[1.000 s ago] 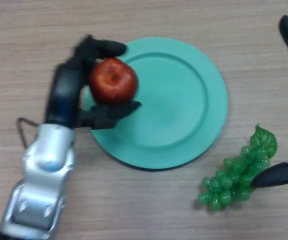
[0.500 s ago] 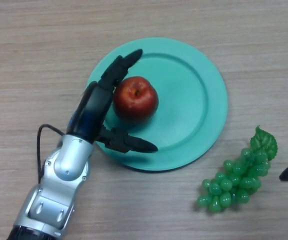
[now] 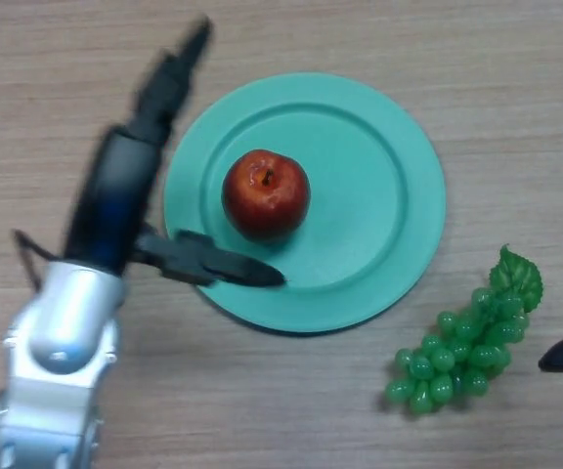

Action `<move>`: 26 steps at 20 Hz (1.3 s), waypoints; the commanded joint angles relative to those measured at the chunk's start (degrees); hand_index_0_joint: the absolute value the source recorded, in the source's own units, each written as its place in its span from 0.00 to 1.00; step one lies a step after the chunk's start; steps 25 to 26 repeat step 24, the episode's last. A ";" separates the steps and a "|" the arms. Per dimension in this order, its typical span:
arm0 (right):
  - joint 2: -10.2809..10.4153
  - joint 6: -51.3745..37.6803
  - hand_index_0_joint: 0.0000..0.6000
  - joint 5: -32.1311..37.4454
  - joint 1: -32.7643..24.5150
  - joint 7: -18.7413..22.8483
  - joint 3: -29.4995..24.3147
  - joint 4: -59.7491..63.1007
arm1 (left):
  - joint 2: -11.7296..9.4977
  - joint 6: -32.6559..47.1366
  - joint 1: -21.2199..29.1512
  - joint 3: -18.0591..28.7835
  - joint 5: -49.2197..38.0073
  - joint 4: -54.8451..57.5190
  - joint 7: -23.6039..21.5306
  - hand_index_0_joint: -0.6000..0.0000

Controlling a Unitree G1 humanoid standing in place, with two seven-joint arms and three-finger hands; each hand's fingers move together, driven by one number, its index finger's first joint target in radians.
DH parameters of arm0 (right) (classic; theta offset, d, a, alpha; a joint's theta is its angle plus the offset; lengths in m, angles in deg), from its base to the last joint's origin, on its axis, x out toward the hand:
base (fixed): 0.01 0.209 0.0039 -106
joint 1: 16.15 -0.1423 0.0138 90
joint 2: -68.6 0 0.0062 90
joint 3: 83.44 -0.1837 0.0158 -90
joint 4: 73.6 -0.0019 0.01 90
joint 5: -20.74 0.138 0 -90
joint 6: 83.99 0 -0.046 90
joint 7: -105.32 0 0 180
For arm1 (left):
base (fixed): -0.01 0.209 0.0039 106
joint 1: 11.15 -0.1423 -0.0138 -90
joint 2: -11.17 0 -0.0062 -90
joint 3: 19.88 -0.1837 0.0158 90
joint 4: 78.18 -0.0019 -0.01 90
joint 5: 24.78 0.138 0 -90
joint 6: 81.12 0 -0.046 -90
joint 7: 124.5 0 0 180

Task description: Pick up the red apple and place it on the plate

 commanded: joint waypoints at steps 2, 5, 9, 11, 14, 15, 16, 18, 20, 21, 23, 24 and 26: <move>-0.62 -8.41 0.00 -0.06 0.16 1.00 -0.76 -3.92 | -1.89 9.08 -3.29 4.23 1.03 9.20 -0.68 1.00; -1.69 -8.18 0.00 0.81 -0.30 1.76 -0.71 -4.05 | -2.36 3.20 -8.33 7.02 -7.71 18.16 4.13 1.00; 0.12 -10.53 0.00 0.26 0.48 0.04 -0.12 -2.80 | -1.00 1.88 -10.98 7.81 -7.81 21.56 0.85 1.00; -0.06 -10.48 0.00 0.65 0.31 -0.29 -0.39 -2.19 | -1.77 2.81 -12.26 9.89 -10.84 23.19 1.60 1.00; -0.97 -9.45 0.00 1.35 -0.74 -0.32 -1.00 -2.07 | -2.10 3.76 -13.38 13.18 -15.08 21.78 4.21 1.00; -1.24 -9.83 0.00 1.69 -1.12 -0.54 -1.40 -1.18 | -2.11 3.81 -13.42 13.30 -15.82 21.82 4.47 1.00; -1.38 -10.95 0.00 0.98 -1.31 -0.82 -0.91 0.12 | -2.28 5.12 -13.52 13.53 -16.03 21.16 5.15 1.00; -1.67 -13.18 0.00 -0.43 -2.03 -1.85 0.81 3.11 | -3.18 9.06 -12.14 15.34 -15.07 17.14 5.82 1.00; -2.27 -13.54 0.00 -0.22 -3.03 -2.50 1.31 4.94 | -4.03 9.61 -11.12 15.90 -13.90 15.83 6.26 1.00; -2.67 -13.35 0.00 0.22 -3.75 -2.52 1.45 5.69 | -4.19 9.53 -10.85 16.00 -13.77 15.76 6.50 1.00; -3.18 -13.83 0.00 -0.06 -4.43 -3.01 1.97 6.41 | -4.22 10.63 -10.30 15.67 -11.66 14.69 5.57 1.00; -3.39 -13.43 0.00 0.23 -4.64 -3.30 1.88 6.53 | -4.21 10.84 -9.95 15.48 -10.82 14.38 4.76 1.00; -3.39 -13.43 0.00 0.23 -4.64 -3.30 1.88 6.53 | -4.21 10.84 -9.95 15.48 -10.82 14.38 4.76 1.00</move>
